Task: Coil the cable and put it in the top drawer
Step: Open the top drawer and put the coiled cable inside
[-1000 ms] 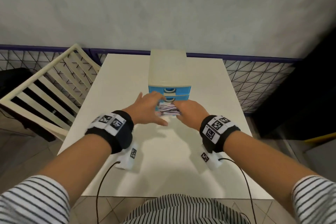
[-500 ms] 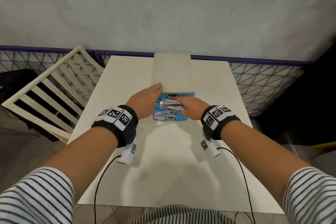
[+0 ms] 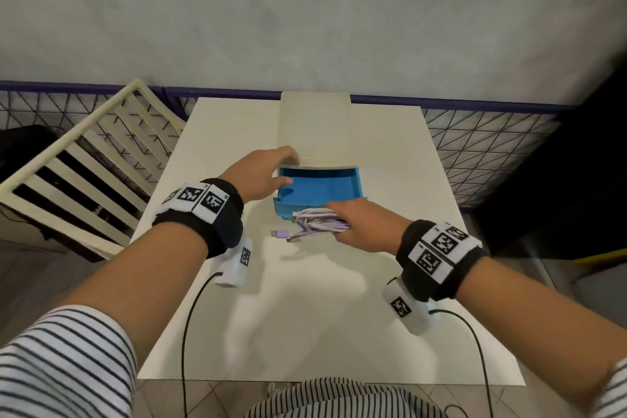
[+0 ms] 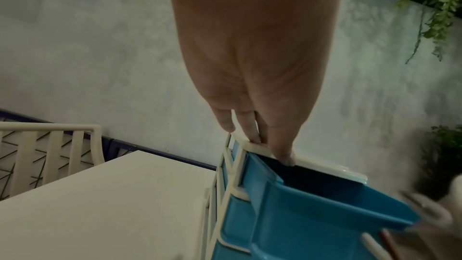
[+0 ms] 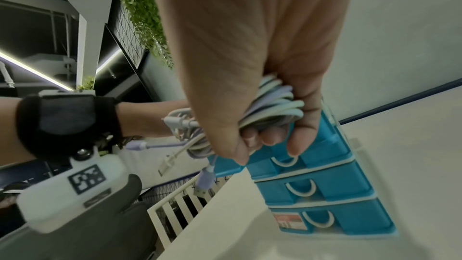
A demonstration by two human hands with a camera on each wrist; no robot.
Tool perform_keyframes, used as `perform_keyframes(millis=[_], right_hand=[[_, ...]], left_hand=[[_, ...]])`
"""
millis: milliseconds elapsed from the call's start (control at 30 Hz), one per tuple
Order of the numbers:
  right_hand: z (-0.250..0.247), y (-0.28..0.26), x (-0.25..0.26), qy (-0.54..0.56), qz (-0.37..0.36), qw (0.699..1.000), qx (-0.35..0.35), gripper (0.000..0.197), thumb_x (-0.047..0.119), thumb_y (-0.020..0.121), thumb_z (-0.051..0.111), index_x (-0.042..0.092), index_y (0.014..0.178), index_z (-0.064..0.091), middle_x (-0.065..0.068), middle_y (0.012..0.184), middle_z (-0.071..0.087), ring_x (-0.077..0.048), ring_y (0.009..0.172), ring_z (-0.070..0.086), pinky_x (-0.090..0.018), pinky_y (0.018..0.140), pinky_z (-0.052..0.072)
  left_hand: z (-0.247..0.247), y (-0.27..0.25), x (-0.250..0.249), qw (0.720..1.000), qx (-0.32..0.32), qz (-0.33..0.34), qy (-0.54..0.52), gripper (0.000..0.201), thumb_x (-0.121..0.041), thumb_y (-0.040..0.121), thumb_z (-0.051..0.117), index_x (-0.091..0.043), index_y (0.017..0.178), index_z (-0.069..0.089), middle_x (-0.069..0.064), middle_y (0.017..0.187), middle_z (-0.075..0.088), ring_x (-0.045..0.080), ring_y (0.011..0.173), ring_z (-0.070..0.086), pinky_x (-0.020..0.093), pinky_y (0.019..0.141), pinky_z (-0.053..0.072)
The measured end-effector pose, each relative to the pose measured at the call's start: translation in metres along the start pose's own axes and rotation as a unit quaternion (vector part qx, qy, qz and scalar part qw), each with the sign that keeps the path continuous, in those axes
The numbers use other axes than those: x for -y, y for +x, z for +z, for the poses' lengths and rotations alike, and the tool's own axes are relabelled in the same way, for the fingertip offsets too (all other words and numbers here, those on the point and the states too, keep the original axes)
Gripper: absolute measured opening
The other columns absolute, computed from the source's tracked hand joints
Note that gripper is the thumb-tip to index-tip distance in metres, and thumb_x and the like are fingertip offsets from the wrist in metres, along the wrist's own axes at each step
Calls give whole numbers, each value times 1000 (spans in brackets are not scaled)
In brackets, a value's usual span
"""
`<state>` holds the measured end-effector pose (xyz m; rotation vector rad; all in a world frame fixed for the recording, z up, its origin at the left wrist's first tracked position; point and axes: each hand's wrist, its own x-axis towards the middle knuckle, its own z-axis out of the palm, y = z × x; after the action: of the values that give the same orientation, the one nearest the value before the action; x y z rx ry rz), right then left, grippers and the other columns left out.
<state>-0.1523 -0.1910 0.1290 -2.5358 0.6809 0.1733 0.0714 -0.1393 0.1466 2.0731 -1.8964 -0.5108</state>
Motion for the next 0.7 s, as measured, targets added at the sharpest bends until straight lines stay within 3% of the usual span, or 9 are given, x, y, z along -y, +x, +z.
perform_keyframes(millis=[67,133,200,300,400,467,533,600,700], right_hand=[[-2,-4,4,10,-1,1000,6,3,19,87,54,18,87,51,-1,83,60,-20,72,55,-29,63,42],[-10,-8,7,44,-5,999,0,11,18,88,56,8,92,57,-5,83,61,-20,70,54,-28,62,41],[-25,-7,12,95,13,995,-26,15,18,89,57,6,96,59,-3,81,58,-14,64,51,-22,58,39],[-44,6,19,85,107,988,-67,17,23,90,55,8,96,54,-6,82,55,-21,65,52,-22,49,37],[-53,17,29,-4,198,980,0,18,22,91,50,7,83,48,-8,81,52,-18,55,47,-23,44,34],[-53,23,37,-63,210,974,49,20,20,93,48,5,79,51,-9,87,52,-20,61,49,-25,52,38],[-53,28,45,-106,207,969,78,21,19,94,45,3,98,57,-13,99,57,-25,80,54,-29,67,42],[-55,34,51,-139,207,964,94,33,24,96,45,2,117,57,-14,119,61,-30,102,58,-33,82,45],[-56,43,54,-173,198,958,118,47,37,98,44,2,128,52,-13,133,56,-29,122,52,-34,97,41]], left_hand=[[0,-2,-2,1000,7,-6,1,18,-19,83,67,-17,97,56,5,134,57,26,114,55,32,91,41],[2,-3,-4,1000,22,-10,13,13,-18,80,71,-18,79,58,3,149,43,26,123,51,33,97,40],[4,-4,-5,1000,22,-10,5,15,-16,77,74,-15,88,64,2,151,38,24,127,48,28,95,38],[8,-3,-4,999,18,-14,-27,54,-22,71,80,-13,117,54,4,133,55,25,122,50,21,85,35],[7,0,-2,1000,24,-17,-5,61,-23,67,82,-12,118,51,6,150,35,22,133,40,19,94,31],[7,1,-1,999,35,-12,6,63,-23,66,83,-14,120,51,7,155,25,21,138,33,19,99,28],[6,0,-1,999,32,-8,6,63,-23,66,83,-15,120,51,7,156,24,21,138,33,20,100,29],[7,-1,-1,1000,29,-7,6,63,-23,66,83,-16,120,52,6,155,24,21,138,33,22,102,29],[7,-1,-1,1000,23,-6,4,62,-23,66,83,-15,119,52,7,155,25,21,138,33,19,99,28]])
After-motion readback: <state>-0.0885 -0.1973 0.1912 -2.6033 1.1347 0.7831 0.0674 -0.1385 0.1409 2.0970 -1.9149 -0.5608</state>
